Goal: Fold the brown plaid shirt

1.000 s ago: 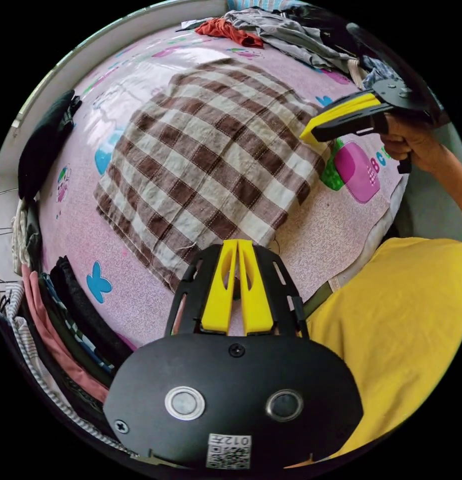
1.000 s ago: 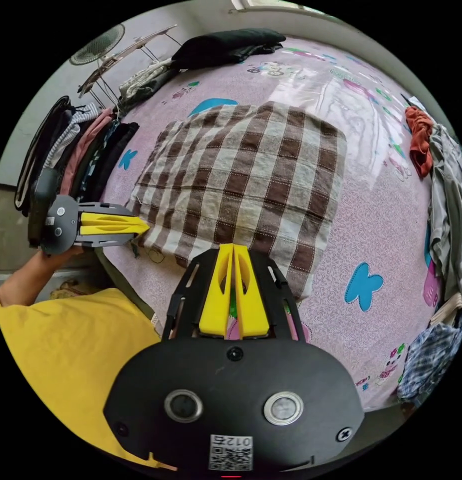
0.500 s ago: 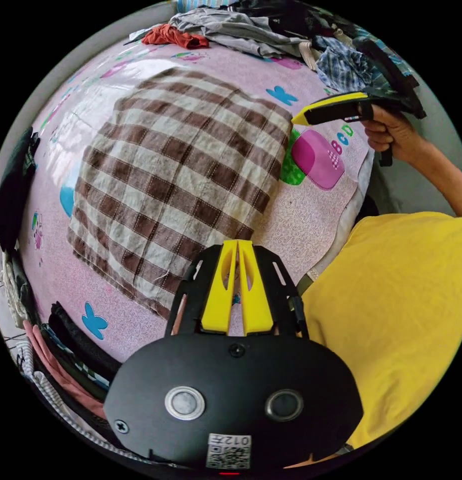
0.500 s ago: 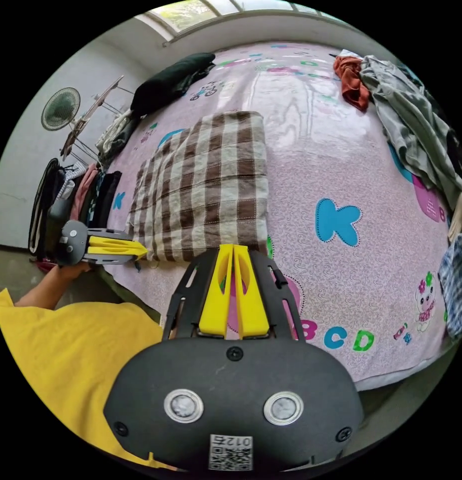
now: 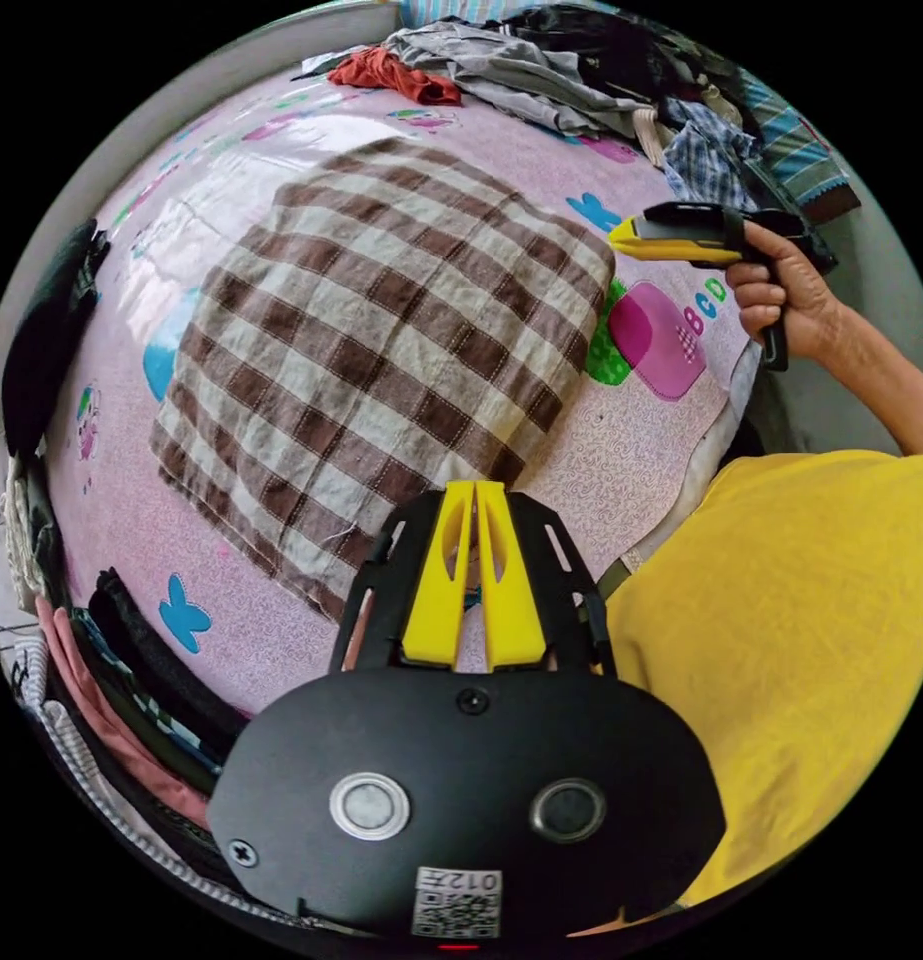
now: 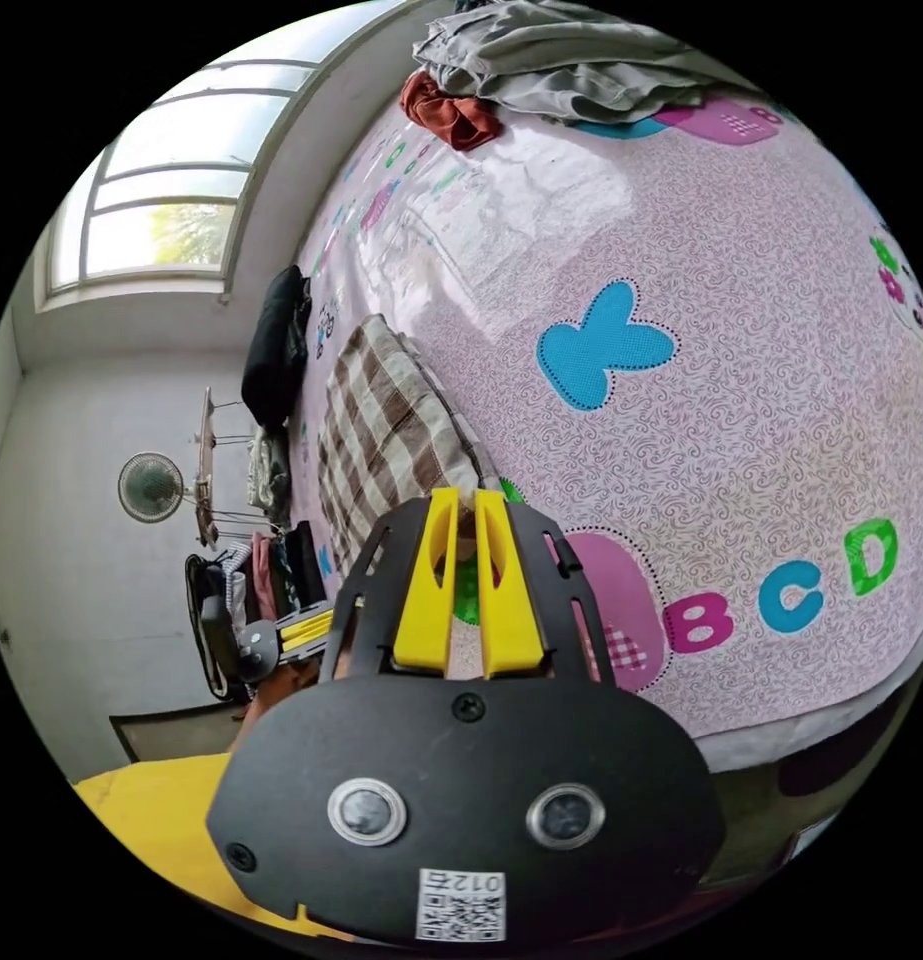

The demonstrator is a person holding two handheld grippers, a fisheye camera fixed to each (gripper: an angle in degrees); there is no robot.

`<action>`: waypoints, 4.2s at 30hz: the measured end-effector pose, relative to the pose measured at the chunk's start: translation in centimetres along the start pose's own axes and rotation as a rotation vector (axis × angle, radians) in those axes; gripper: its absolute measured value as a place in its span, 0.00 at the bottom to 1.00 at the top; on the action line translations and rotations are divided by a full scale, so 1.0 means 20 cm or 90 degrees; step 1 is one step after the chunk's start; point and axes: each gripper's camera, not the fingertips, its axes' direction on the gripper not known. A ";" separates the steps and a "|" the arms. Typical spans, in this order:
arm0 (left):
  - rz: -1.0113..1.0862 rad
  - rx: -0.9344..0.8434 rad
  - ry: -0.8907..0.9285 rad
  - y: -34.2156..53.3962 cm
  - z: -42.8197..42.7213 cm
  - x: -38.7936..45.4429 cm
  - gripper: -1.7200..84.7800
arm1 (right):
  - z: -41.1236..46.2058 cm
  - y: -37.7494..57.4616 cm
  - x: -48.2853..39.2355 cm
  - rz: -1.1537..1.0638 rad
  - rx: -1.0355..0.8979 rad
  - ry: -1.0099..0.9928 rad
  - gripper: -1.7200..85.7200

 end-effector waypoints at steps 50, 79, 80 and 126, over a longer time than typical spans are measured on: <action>-0.164 0.001 -0.062 -0.88 0.11 -0.92 0.03 | 0.88 -0.56 -1.31 -0.483 -0.080 0.318 0.02; -0.240 -0.060 -0.049 0.00 0.83 -0.42 0.02 | 1.00 0.07 -0.91 -0.428 -0.172 0.261 0.02; -0.251 -0.060 -0.056 0.02 0.83 -0.43 0.02 | 0.98 0.10 -0.92 -0.428 -0.161 0.267 0.02; -0.603 0.212 0.563 0.95 2.28 -0.55 0.16 | 1.44 1.88 -1.13 -1.151 -0.168 0.370 0.03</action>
